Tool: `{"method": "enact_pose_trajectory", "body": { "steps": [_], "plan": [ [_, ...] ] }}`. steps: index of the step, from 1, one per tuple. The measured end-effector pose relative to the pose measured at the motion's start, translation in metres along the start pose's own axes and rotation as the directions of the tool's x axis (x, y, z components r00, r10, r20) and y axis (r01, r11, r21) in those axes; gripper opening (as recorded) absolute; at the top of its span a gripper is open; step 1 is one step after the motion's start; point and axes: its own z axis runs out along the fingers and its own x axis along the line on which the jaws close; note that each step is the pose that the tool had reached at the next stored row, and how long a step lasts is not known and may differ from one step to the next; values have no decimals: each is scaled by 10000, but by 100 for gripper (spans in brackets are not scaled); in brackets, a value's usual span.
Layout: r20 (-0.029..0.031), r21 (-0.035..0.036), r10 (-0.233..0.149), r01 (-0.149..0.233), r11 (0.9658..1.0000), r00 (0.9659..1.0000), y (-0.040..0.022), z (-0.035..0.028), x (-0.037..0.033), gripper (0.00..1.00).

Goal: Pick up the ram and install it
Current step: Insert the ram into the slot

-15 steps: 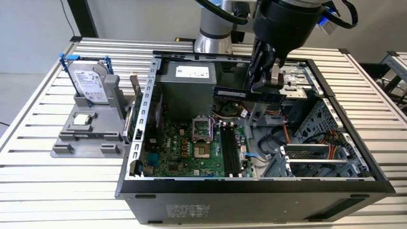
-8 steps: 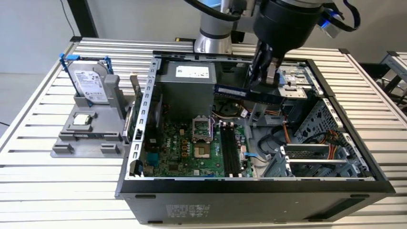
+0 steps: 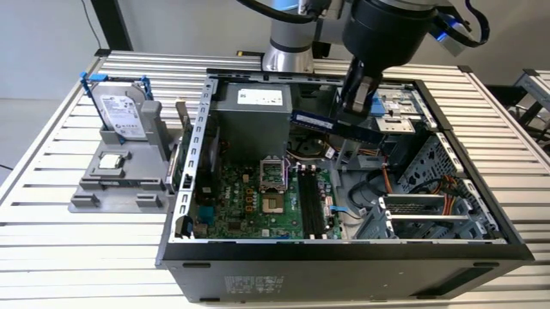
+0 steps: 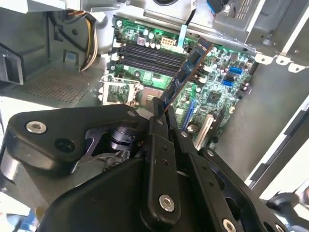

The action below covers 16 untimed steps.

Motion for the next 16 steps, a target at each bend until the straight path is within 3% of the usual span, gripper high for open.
{"method": "enact_pose_trajectory", "body": {
  "steps": [4,8,12,16],
  "plan": [
    [34,21,606,-606,9982,9982,0,0,0,0],
    [67,42,1213,-1214,9926,9926,0,0,0,0],
    [101,61,1820,-1820,9833,9833,0,0,0,0],
    [134,79,2413,-2415,9704,9703,0,0,0,0]
  ]
}}
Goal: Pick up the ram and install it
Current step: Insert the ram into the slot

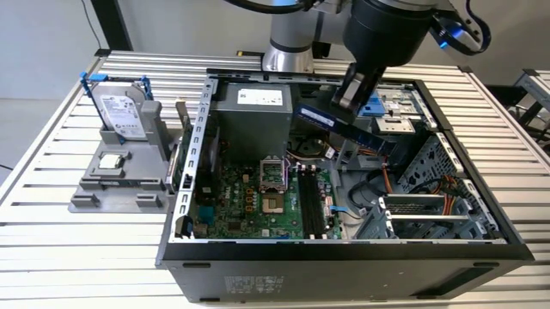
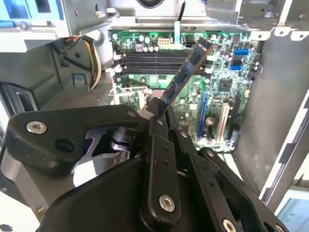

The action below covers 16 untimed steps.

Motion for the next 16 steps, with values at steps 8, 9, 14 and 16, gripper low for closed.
{"method": "enact_pose_trajectory", "body": {
  "steps": [8,9,14,16],
  "plan": [
    [63,44,1211,-1211,9926,9926,0,0,0,0],
    [72,48,1362,-1362,9907,9907,0,0,0,0],
    [117,70,2133,-2134,9769,9769,0,0,0,0],
    [136,77,2435,-2436,9699,9698,0,0,0,0]
  ]
}}
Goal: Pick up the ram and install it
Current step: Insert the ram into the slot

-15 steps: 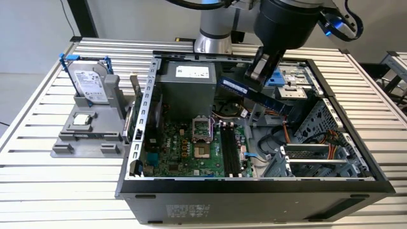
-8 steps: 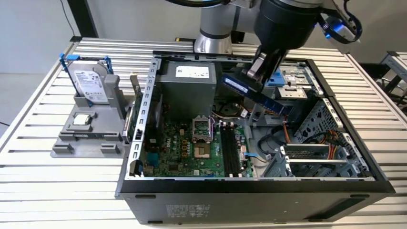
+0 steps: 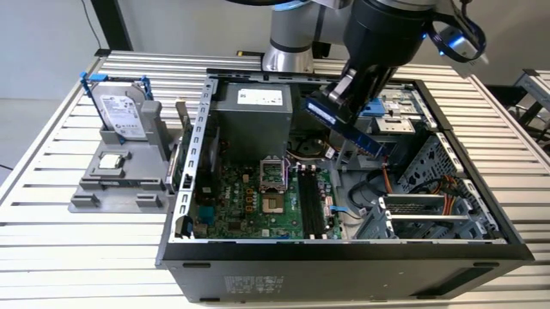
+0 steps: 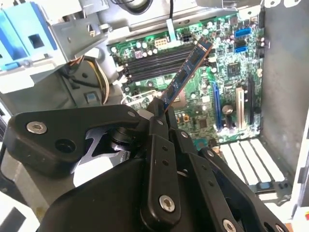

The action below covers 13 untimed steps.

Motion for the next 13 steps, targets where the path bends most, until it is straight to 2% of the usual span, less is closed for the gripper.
{"method": "enact_pose_trajectory", "body": {
  "steps": [5,9,13],
  "plan": [
    [39,22,707,-707,9975,9975,0,0,0,0],
    [58,32,1040,-1040,9946,9946,0,0,0,0],
    [82,43,1463,-1464,9892,9892,0,0,0,0]
  ]
}}
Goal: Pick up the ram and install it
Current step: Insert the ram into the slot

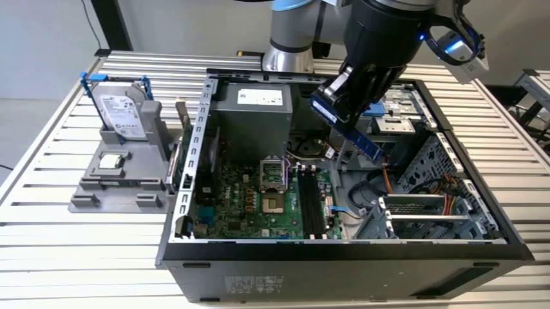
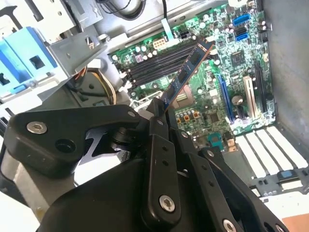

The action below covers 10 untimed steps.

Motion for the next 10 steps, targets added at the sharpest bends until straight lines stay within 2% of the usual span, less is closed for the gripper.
{"method": "enact_pose_trajectory", "body": {
  "steps": [5,10],
  "plan": [
    [37,22,676,-676,9977,9977,0,0,0,0],
    [78,41,1379,-1379,9904,9904,0,0,0,0]
  ]
}}
